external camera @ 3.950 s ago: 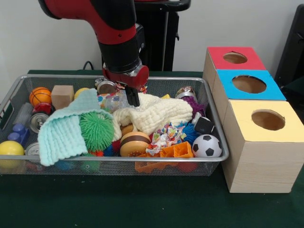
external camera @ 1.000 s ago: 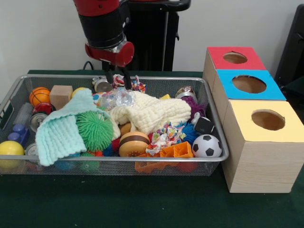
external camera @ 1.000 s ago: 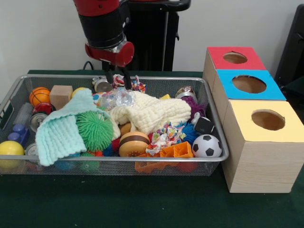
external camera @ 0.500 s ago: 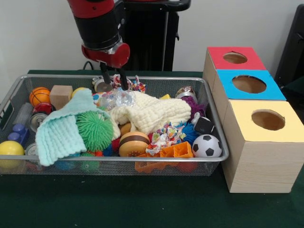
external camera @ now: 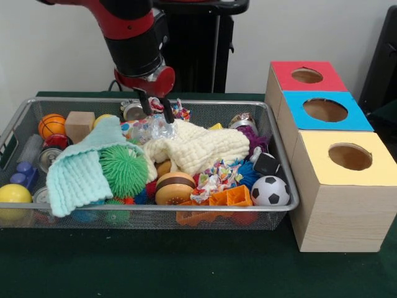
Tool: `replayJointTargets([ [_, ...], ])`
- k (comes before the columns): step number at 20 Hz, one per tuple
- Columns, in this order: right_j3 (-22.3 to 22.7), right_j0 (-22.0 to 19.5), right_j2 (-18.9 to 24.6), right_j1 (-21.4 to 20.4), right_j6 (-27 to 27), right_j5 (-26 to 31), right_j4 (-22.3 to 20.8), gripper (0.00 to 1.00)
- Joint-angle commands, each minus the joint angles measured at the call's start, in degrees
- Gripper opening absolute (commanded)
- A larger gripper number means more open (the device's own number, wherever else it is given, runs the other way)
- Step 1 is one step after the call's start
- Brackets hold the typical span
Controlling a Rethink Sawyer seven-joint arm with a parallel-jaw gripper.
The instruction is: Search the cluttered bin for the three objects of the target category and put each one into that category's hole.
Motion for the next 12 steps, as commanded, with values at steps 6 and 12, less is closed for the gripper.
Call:
replayJointTargets([
  [6, -1.9, 1.7, -1.7, 3.7, 4.9, -0.6, -2.7, 1.00],
  [12, -1.5, 1.3, -2.2, 5.4, 5.9, -3.5, -1.6, 1.00],
])
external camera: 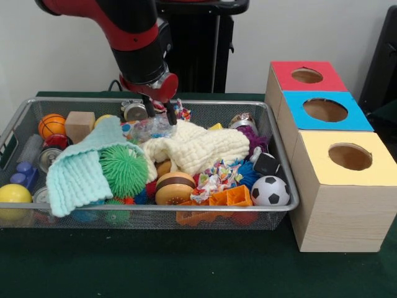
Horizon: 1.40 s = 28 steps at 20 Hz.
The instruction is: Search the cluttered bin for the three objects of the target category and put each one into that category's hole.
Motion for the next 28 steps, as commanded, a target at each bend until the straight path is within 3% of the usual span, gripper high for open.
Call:
replayJointTargets([
  [1, -1.5, 0.3, -0.6, 3.0, 6.2, -3.9, -0.8, 1.00],
  [11, 0.2, -0.5, 1.0, 4.0, 6.8, -9.5, -0.1, 1.00],
  [19, 1.4, -0.5, 1.3, 3.5, 7.1, -10.9, 0.1, 1.00],
  [20, 1.4, -0.6, 1.4, 3.5, 7.0, -10.9, 0.0, 0.00],
  [28, 1.7, -0.8, 1.5, 3.4, 6.5, -11.3, -0.5, 0.00],
])
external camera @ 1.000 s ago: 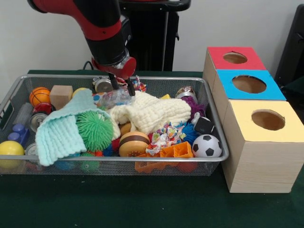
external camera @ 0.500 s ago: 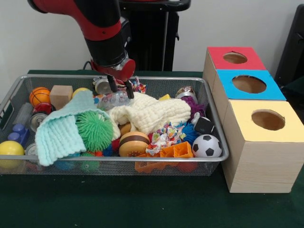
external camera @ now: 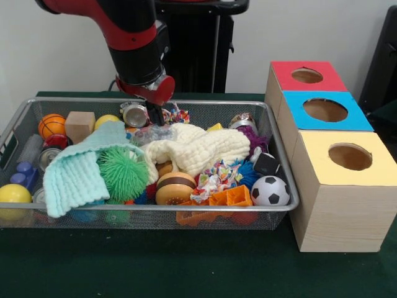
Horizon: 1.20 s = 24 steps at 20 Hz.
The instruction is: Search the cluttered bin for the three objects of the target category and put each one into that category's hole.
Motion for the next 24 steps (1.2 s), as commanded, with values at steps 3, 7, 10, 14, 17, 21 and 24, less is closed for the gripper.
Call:
replayJointTargets([
  [3, 2.0, -0.9, 2.0, 3.5, 6.8, -8.7, -0.4, 0.00],
  [7, 1.9, -0.6, 1.9, 3.5, 7.0, -8.5, -0.2, 0.00],
  [10, 1.8, -0.5, 1.8, 3.4, 7.1, -8.2, -0.1, 0.00],
  [14, 1.9, -0.1, 1.6, 2.8, 7.0, -7.3, -0.1, 0.00],
  [17, 1.3, 0.1, 1.4, 1.3, 6.5, -3.8, 0.4, 0.00],
  [21, 0.6, 0.6, 0.9, -0.5, 6.1, 0.1, 0.8, 0.00],
  [24, -0.2, 1.0, 0.5, -1.4, 6.0, 3.0, 1.1, 0.00],
])
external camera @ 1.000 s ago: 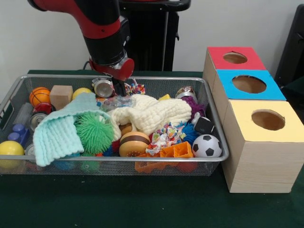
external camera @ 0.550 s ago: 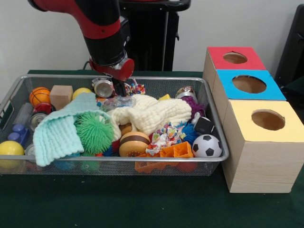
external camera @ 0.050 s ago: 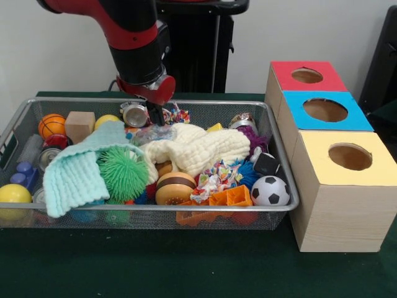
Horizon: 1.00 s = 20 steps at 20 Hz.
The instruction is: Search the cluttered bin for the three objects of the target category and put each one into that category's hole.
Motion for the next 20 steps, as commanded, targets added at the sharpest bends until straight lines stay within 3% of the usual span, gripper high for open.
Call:
replayJointTargets([
  [1, -0.8, 0.9, 0.4, -1.3, 6.0, 4.5, 1.2, 0.00],
  [6, -1.6, 1.6, -0.2, -1.2, 5.8, 5.2, 0.7, 0.00],
  [12, -5.1, 4.2, -3.7, -2.5, 5.8, 12.0, -0.3, 0.00],
  [20, -4.9, 5.0, -4.5, -4.6, 6.1, 16.0, 0.7, 0.00],
])
